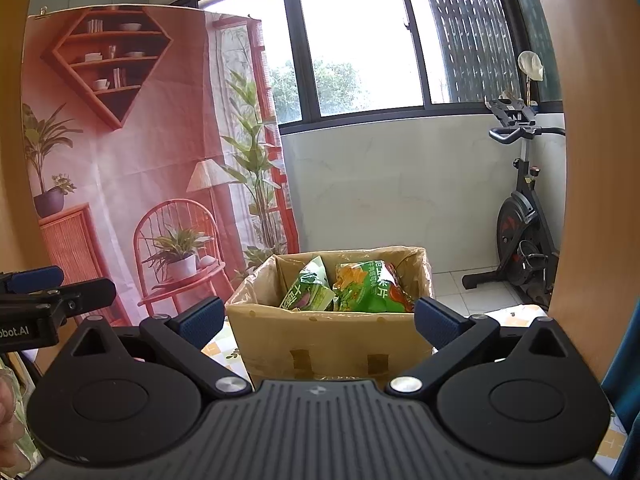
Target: Organize snacks
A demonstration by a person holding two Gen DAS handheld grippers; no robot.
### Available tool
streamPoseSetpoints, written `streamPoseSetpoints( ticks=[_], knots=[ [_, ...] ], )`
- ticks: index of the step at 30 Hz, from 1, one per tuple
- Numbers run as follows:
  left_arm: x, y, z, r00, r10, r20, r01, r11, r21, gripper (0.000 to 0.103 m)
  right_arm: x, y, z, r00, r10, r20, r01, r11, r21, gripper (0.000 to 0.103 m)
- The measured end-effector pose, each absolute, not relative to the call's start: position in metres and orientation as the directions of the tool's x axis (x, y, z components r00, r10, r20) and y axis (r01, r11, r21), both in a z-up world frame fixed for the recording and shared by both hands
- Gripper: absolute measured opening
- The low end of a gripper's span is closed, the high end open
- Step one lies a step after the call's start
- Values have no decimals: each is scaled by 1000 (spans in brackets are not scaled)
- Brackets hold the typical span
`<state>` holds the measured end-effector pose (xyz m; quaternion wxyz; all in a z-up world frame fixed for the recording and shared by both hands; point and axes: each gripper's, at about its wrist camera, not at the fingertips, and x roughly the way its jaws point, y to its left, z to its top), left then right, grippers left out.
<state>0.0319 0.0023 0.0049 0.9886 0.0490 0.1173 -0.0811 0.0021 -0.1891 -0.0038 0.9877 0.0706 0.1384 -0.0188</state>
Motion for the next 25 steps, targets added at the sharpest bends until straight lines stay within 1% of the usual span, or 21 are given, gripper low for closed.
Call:
streamPoseSetpoints(
  ticks=[25],
  knots=[
    [31,10,3,959,-157,-238,175,983,57,96,0,-189,-3,963,-19,-270,58,989,137,103]
  ],
)
